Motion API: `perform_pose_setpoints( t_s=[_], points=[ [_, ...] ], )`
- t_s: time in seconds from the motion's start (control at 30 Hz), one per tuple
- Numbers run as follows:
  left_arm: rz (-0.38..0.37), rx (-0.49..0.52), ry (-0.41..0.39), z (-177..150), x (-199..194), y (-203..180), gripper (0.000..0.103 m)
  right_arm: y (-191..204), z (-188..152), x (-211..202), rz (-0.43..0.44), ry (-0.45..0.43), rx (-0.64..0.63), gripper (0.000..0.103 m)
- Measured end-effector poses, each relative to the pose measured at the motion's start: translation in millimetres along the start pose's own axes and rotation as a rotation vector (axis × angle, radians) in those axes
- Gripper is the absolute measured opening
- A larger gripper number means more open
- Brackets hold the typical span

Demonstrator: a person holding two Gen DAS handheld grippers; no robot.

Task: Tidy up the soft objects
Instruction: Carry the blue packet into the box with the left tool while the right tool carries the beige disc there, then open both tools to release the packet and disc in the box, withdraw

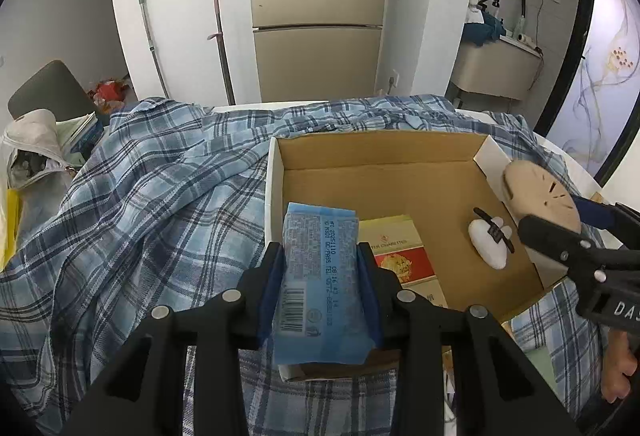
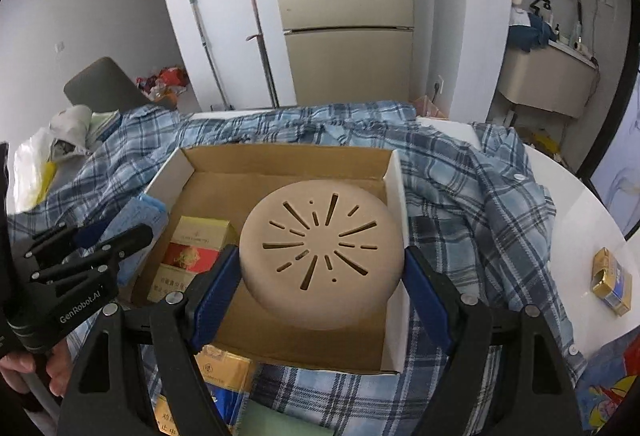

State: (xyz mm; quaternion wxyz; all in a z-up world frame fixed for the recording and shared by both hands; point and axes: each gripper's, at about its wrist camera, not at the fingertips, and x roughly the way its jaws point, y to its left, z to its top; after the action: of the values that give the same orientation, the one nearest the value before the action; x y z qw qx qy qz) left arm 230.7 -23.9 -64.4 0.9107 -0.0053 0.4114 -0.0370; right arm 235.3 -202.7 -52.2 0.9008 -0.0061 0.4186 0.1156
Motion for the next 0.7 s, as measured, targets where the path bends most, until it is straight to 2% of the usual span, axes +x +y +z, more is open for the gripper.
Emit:
perform_pose_setpoints(
  t_s=[0.07,0.1,0.13,0.27,0.4,0.6,0.7],
  points=[
    [-0.009,-0.004,-0.004,-1.0,-0.8,0.6,0.056,2.9,-0.9,2.1,0.019,0.014,-0.004,0.079],
    [-0.01,-0.008,-0.011,-1.0,-2.0,1.4,0.068,3.6,-0.5,2.3,0.026,0.019,-0.006,0.079],
    [-0.016,-0.011,-0.021,-1.2,-4.1,2.0,0.075,4.7,-0.4,2.6,0.028,0.024,-0.009,0.079],
    [-0.025,-0.033,-0.068,0.9,-15.3,4.5,0.081,5.2,0.7,-3.0,0.047,0.021,-0.006,0.079],
    [-0.028,-0.035,-0.153,2.0,-30.3,4.7,0.085,2.7,2.8,-4.5,0.083,0.02,0.017,0.08],
    [-0.039,-0.04,-0.262,2.7,-51.6,4.4,0.087,3.2,-5.5,19.6,0.201,0.162,0.052,0.08],
    [-0.026,-0.02,-0.292,2.8,-56.9,0.3,0.088,4.1,-8.9,27.8,0.164,0.172,0.049,0.08]
  ],
)
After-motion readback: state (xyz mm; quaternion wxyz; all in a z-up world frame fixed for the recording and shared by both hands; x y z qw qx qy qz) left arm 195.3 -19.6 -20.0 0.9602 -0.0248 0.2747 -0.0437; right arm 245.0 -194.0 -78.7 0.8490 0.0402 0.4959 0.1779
